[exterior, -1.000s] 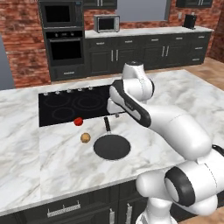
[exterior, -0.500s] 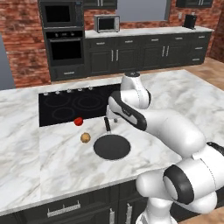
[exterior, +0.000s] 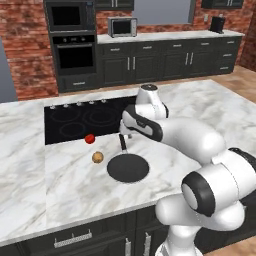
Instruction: Place the pan on the center burner on the stove. Then place the tomato and the onion in the pan and turn on the center burner.
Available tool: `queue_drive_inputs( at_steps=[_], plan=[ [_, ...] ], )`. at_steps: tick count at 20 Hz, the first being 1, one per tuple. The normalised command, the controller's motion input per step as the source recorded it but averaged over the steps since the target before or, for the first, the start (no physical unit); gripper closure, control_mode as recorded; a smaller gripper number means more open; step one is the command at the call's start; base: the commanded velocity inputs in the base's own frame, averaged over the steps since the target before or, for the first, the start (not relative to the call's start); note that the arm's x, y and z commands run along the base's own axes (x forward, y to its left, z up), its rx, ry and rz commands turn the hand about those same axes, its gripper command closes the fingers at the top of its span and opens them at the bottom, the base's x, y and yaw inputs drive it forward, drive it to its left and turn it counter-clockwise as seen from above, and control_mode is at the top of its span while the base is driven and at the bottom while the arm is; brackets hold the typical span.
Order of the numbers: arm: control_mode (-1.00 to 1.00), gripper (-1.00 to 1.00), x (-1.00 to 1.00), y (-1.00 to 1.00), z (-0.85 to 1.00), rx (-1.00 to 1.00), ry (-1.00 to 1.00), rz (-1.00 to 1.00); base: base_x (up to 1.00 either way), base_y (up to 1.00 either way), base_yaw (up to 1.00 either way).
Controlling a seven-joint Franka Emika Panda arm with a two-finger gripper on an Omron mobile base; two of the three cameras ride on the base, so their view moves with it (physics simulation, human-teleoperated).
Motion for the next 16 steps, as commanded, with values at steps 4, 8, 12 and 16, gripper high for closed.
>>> queue_drive_inputs(
  at_steps=[4, 8, 12, 16],
  plan=[
    [-1.00, -1.00, 0.30, 0.22, -0.26, -0.01, 0.02, 0.00, 0.00, 0.00, 0.00],
    [-1.00, -1.00, 0.29, 0.22, -0.26, -0.03, 0.04, 0.00, 0.00, 0.00, 0.00],
    [-1.00, -1.00, 0.24, 0.01, -0.28, -0.02, 0.03, 0.00, 0.00, 0.00, 0.00],
    [-1.00, -1.00, 0.23, 0.00, -0.30, -0.02, 0.04, 0.00, 0.00, 0.00, 0.00]
  ],
)
